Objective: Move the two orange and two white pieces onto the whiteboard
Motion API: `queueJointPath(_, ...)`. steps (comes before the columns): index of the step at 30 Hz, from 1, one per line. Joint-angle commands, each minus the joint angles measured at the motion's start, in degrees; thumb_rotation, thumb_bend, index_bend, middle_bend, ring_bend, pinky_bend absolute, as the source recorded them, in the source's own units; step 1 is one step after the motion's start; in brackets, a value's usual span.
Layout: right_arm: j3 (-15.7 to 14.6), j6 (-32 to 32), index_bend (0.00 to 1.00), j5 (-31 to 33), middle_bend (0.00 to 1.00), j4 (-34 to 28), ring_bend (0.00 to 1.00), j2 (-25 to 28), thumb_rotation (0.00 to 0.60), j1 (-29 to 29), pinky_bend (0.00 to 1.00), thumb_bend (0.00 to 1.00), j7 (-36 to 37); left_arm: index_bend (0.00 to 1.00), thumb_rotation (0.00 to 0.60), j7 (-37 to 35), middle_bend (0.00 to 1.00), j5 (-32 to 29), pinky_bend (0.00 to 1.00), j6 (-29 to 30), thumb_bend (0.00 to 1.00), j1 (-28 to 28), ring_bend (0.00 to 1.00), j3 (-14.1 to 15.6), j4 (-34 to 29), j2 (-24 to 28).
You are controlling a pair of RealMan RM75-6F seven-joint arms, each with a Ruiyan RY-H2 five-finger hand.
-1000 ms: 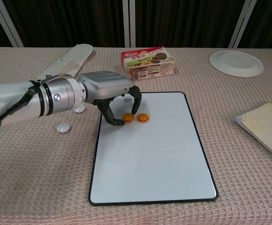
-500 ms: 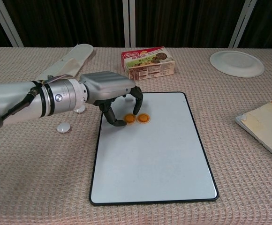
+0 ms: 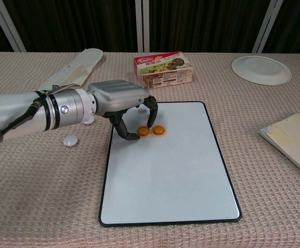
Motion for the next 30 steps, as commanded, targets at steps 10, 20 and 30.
queueJointPath(10, -0.1, -0.2, 0.0, 0.1, 0.0, 0.2, 0.0, -0.2, 0.6, 0.0, 0.0, 0.21, -0.4, 0.35, 0.6, -1.0, 0.28, 0.6, 0.27, 0.1, 0.3, -0.1, 0.18, 0.1, 0.3, -0.1)
queueJointPath(20, 0.1, -0.2, 0.0, 0.1, 0.0, 0.1, 0.0, -0.1, 0.6, 0.1, 0.0, 0.21, -0.4, 0.35, 0.6, -1.1, 0.28, 0.9, 0.27, 0.8, 0.31, 0.1, 0.18, 0.1, -0.9, 1.0)
queueJointPath(30, 0.2, -0.1, 0.0, -0.4, 0.0, -0.3, 0.0, 0.0, 0.6, 0.4, 0.0, 0.21, -0.8, 0.35, 0.6, 1.9, 0.27, -0.5, 0.27, 6.2, 0.3, 3.0, 0.18, -0.3, -7.9, 7.9)
